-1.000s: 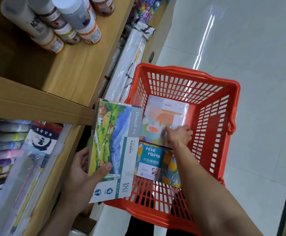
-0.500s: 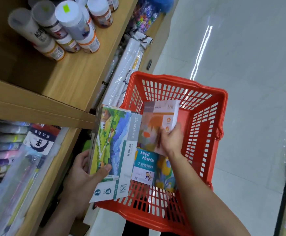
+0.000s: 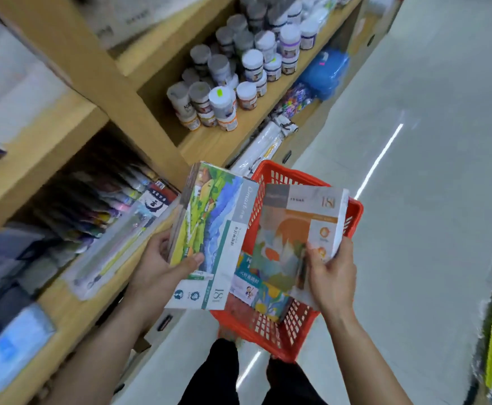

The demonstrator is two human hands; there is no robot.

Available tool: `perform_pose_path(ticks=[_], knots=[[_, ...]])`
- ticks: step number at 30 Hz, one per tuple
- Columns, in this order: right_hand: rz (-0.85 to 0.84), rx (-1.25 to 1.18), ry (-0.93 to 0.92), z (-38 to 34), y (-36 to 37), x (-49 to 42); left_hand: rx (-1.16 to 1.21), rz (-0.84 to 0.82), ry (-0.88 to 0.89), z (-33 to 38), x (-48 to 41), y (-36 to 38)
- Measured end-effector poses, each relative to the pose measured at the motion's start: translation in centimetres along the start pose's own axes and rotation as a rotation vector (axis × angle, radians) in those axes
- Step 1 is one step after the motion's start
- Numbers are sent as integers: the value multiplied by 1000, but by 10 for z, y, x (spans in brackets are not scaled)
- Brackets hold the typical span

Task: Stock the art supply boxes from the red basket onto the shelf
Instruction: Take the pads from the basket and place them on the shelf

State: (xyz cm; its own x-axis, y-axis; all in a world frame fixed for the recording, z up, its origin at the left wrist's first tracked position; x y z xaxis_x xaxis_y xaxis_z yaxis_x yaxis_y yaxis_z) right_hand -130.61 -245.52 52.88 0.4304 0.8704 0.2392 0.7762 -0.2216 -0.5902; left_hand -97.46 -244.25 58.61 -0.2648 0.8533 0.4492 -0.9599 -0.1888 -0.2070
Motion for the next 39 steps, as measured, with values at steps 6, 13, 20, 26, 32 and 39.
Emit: perform_pose_path(ticks=[6, 13, 20, 26, 32, 39], knots=[[-146, -129, -227, -76, -38, 42, 146, 202, 110, 48, 114, -53], [-387, -223, -526, -164, -37, 112, 232, 457, 170, 46, 239, -147], [-491, -226, -699, -216, -6, 201, 307, 699, 215, 28, 319, -248], [-521, -219, -782, -259, 22, 269, 350, 762, 196, 29, 322, -342], [-456, -255, -760, -278, 33, 293, 460, 739, 115, 45, 278, -414], [-457, -276, -755, -302, 41, 288, 352, 609, -68, 53, 219, -444]])
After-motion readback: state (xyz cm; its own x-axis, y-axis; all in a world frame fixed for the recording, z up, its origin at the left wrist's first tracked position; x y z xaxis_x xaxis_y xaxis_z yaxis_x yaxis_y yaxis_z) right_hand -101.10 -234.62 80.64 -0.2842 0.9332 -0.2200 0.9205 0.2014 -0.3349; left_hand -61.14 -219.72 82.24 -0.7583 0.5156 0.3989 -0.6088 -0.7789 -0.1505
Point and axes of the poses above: each hand's wrist, its own x-axis away from the middle knuckle, its own y-axis out of the palm, z = x × y, the point moved 6 cm from there along -x, towards the middle knuckle, and after that the axes turned 8 degrees about x, right-handed, at the moved point
